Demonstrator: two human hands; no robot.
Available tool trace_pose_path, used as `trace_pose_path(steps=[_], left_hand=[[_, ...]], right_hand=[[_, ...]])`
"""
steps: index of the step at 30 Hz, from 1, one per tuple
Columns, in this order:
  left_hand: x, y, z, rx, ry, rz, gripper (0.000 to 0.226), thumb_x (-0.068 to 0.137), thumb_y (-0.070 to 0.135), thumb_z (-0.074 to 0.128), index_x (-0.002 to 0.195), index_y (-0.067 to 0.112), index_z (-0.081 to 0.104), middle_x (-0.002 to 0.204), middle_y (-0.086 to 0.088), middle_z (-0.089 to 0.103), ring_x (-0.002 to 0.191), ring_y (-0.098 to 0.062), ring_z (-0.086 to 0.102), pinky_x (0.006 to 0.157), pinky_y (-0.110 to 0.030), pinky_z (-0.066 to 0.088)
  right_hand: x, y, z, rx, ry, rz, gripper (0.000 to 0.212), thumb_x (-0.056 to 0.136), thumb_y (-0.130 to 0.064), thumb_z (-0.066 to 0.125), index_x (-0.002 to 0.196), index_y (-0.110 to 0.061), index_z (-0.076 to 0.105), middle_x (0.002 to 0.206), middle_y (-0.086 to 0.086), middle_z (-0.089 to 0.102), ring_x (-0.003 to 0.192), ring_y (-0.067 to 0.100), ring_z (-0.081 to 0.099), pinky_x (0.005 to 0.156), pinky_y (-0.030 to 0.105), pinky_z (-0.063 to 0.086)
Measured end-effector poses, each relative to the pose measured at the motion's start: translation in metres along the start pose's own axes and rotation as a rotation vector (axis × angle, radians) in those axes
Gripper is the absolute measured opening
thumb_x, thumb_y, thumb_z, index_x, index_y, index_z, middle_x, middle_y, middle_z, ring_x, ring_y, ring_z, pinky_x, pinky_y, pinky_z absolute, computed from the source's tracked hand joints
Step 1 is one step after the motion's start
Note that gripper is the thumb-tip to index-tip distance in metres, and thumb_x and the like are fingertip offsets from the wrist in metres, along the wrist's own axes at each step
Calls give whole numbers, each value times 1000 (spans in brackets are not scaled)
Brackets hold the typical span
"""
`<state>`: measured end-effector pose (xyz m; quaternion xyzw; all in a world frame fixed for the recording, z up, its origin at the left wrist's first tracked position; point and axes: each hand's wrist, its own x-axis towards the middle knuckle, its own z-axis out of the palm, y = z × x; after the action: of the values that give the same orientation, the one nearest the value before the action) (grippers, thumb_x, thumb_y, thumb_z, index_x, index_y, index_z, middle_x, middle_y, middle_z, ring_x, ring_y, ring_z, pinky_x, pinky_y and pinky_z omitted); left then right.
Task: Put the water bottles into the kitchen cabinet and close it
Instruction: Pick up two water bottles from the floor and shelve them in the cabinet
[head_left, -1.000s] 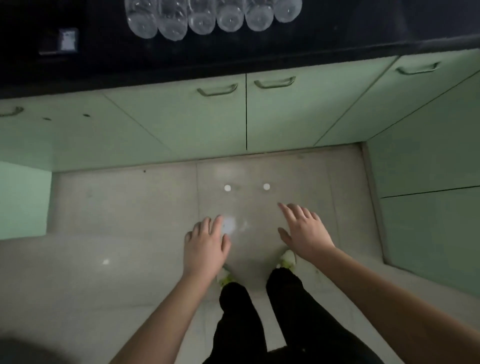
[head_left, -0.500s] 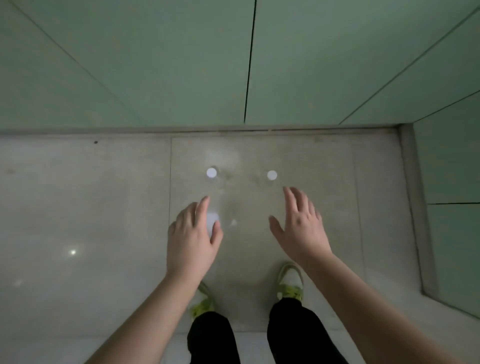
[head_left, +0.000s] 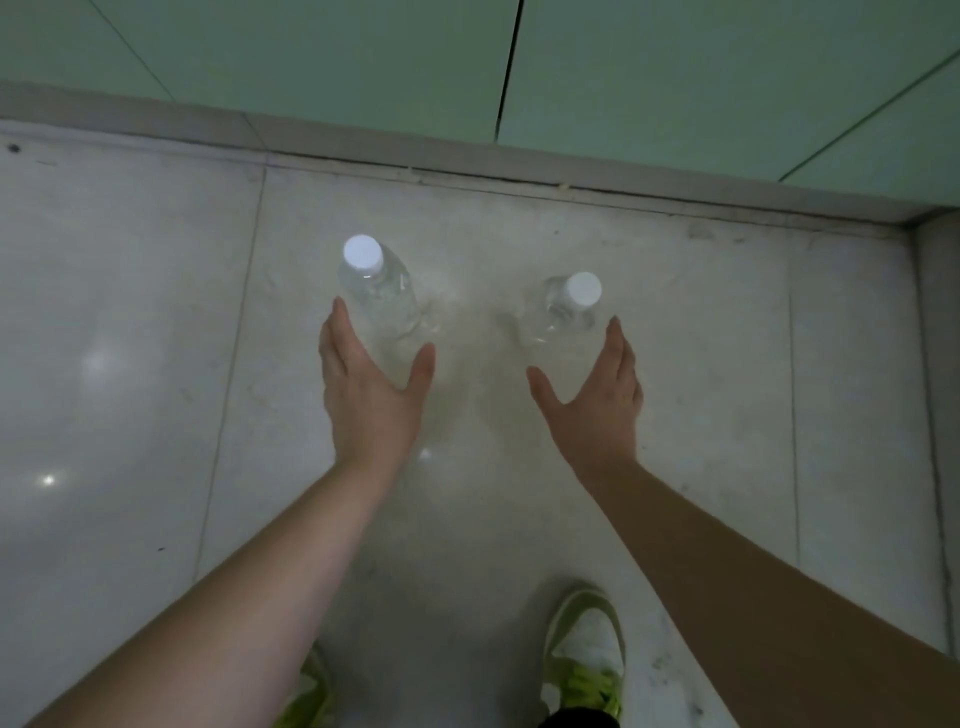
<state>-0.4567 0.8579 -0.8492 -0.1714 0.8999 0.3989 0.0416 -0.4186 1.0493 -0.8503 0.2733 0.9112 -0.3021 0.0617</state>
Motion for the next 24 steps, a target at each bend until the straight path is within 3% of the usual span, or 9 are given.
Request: trace_pose_path(steps=[3, 5, 8, 11, 16, 19, 21, 24], left_hand=[[27, -18, 20, -92, -12, -171, 117, 74, 52, 78, 156, 16, 3, 163, -9, 11, 149, -23, 16, 119, -43, 22], [47, -27, 29, -187, -41, -175, 121, 68, 49, 84, 156, 20, 7, 161, -6, 18, 147, -22, 22, 119, -44, 24], [73, -32, 38, -320, -62, -104, 110, 64, 34, 90, 150, 20, 22, 146, 0, 43, 133, -18, 44, 112, -41, 38], [89, -29, 48, -282, -105, -154, 91, 70, 24, 87, 142, 17, 32, 134, -2, 54, 120, -19, 55, 104, -38, 45], [87, -26, 47, -202, -94, -203, 74, 69, 32, 87, 130, 15, 49, 124, -5, 62, 112, -23, 61, 97, -42, 50], [54, -14, 31, -154, -120, -313, 62, 70, 38, 84, 121, 17, 54, 117, -4, 65, 106, -25, 63, 88, -38, 52], [23, 1, 12, -127, -151, -385, 57, 72, 40, 82, 117, 18, 56, 115, -3, 67, 104, -27, 64, 80, -32, 48], [-21, 27, -28, -123, -221, -427, 51, 71, 43, 82, 111, 20, 59, 109, 0, 70, 100, -25, 66, 80, -31, 49]], right_hand=[[24, 10, 26, 82, -44, 46, 109, 77, -61, 67, 154, -15, 6, 159, 7, 20, 146, 24, 21, 119, 44, 17], [39, 11, 39, 254, -59, 103, 111, 73, -56, 75, 154, -22, 7, 158, 2, 25, 145, 22, 25, 118, 45, 23], [61, 6, 53, 522, 11, 202, 104, 73, -35, 83, 152, -28, 15, 148, -5, 39, 134, 15, 39, 106, 30, 34], [74, 6, 60, 542, 59, 240, 91, 74, -27, 83, 146, -24, 28, 124, -11, 48, 113, 8, 47, 92, 22, 36], [69, 3, 52, 421, 27, 207, 79, 74, -33, 83, 140, -19, 40, 116, -8, 54, 104, 7, 50, 87, 19, 36], [38, 4, 39, 382, -82, 227, 81, 63, -53, 83, 132, -22, 52, 120, -5, 65, 111, 15, 61, 100, 33, 46], [5, 3, 25, 374, -138, 267, 87, 53, -67, 78, 125, -24, 57, 115, -4, 69, 107, 16, 65, 99, 43, 50], [-54, -10, -8, 403, -203, 298, 83, 53, -65, 78, 123, -25, 59, 110, -9, 71, 102, 9, 67, 97, 40, 52]])
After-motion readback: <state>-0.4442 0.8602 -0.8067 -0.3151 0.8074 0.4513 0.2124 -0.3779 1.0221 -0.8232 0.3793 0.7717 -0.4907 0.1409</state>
